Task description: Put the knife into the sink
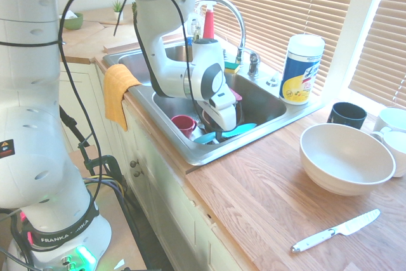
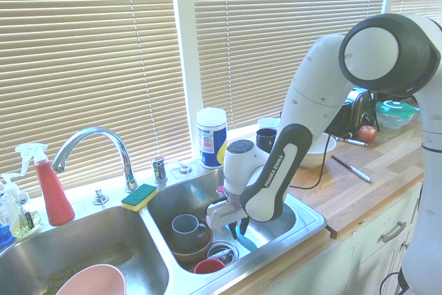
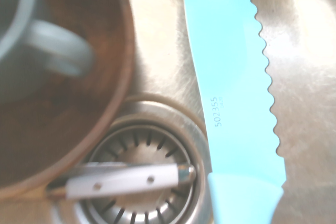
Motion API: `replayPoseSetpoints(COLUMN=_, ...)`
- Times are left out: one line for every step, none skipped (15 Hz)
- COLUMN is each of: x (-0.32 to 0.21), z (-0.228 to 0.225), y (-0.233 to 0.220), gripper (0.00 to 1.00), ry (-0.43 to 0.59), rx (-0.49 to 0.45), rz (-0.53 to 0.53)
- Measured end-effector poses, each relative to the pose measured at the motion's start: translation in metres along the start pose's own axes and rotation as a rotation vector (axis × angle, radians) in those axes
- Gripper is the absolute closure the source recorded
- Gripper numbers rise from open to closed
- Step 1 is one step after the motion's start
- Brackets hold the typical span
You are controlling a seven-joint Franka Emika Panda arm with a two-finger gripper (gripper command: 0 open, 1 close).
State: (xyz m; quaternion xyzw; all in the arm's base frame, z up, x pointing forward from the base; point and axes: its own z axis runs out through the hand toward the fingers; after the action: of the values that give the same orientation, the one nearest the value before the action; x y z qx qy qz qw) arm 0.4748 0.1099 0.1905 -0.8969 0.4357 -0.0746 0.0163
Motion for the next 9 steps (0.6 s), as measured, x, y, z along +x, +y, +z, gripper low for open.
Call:
replayPoseSetpoints(x=0.002, z=0.008, y=-0.001, gripper=1.00, ry=-0.008, rx=-0.002, rz=0.005)
replayPoseSetpoints(x=0.002, z=0.013, y=-0.002, gripper=1.00, ry=-0.014, rx=-0.005, rz=0.006)
replayPoseSetpoints(x=0.002, z=0.018, y=-0.002, gripper=1.00, ry=-0.020, rx=-0.008, rz=0.007)
replayPoseSetpoints(x=0.003, z=0.022, y=-0.003, gripper=1.00, ry=-0.024, rx=-0.011, rz=0.008)
replayPoseSetpoints(x=0.003, z=0.025, y=-0.003, gripper=1.00, ry=-0.027, rx=-0.013, rz=0.010)
replayPoseSetpoints(x=0.004, z=0.027, y=-0.003, gripper=0.00, ry=-0.029, rx=-0.015, rz=0.011)
replayPoseSetpoints(x=0.004, z=0.031, y=-0.002, gripper=0.00, ry=-0.032, rx=-0.019, rz=0.012)
replayPoseSetpoints(x=0.003, z=0.034, y=0.000, gripper=0.00, ry=-0.036, rx=-0.023, rz=0.010)
replayPoseSetpoints(x=0.002, z=0.038, y=0.001, gripper=0.00, ry=-0.040, rx=-0.024, rz=0.008)
